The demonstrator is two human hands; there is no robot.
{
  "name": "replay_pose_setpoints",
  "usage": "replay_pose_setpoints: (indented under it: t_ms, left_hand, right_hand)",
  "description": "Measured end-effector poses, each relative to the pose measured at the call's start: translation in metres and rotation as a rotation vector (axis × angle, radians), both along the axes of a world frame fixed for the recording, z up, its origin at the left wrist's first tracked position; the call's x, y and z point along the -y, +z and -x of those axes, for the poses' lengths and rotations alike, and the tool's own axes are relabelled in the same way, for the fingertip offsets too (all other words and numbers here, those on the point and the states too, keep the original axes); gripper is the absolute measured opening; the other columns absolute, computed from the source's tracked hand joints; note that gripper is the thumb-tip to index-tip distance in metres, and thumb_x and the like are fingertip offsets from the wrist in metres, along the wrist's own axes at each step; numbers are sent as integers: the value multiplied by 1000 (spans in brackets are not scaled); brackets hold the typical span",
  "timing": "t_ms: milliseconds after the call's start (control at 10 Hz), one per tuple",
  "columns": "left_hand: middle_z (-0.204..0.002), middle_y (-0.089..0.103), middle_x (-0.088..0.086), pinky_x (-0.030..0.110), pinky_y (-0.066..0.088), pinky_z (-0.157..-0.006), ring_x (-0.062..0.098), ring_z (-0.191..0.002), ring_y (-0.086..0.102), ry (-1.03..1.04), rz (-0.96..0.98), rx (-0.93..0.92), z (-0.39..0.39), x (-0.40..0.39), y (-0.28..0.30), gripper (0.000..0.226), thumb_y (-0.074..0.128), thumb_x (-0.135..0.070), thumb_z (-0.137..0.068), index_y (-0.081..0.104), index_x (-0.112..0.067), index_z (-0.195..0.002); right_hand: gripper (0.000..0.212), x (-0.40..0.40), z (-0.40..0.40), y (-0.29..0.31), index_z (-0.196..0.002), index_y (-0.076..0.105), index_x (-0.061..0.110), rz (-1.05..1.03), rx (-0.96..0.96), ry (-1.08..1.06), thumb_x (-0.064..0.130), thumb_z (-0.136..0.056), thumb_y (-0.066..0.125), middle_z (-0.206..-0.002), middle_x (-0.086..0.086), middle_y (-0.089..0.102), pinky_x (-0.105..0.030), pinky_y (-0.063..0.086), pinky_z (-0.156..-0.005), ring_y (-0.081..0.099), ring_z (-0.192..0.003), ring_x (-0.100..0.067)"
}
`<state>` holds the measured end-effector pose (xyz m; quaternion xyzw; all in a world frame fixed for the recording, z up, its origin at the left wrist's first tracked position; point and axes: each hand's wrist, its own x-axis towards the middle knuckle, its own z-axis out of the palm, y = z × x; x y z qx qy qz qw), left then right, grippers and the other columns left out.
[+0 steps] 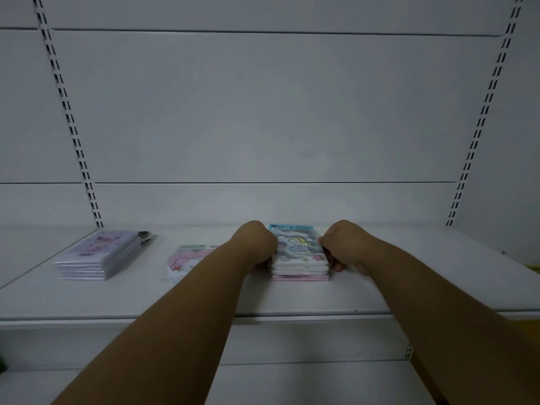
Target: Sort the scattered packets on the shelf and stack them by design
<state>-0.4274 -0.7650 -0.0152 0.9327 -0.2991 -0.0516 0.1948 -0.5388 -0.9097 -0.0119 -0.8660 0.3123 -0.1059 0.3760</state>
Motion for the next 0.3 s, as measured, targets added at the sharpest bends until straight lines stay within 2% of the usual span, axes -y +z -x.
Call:
replay_pose_setpoints:
  t_ms: [100, 200, 300]
  left_hand:
    - [-122, 65, 18, 35, 52, -90, 29, -103, 64, -53, -87, 46, 10, -2, 5, 35, 53, -16, -95, 61, 2, -124]
    - [-127, 62, 12, 30, 45, -95, 27, -117, 58, -128, -208, 156, 20, -7, 13, 41, 53, -22, -98, 53, -5, -135]
    - [-125, 62, 14, 33, 48, -94, 28, -115, 59, 42, 55, -64, 31, -10, 14, 41, 52, -22, -98, 53, -1, -134]
  right_hand:
    - [24, -1, 0, 0, -78, 58, -5, -19, 9, -20, 11, -94, 50, -87, -39, 68, -48, 56, -72, 63, -64, -39]
    - [28, 2, 0, 0, -82, 60, -8, -49, 19, -24, 13, -96, 50, -82, -36, 68, -42, 54, -61, 64, -64, -39]
    - [25, -4, 4, 3, -78, 58, 0, 91, -35, -31, 14, -96, 49, -85, -25, 70, -34, 50, -64, 68, -76, -39]
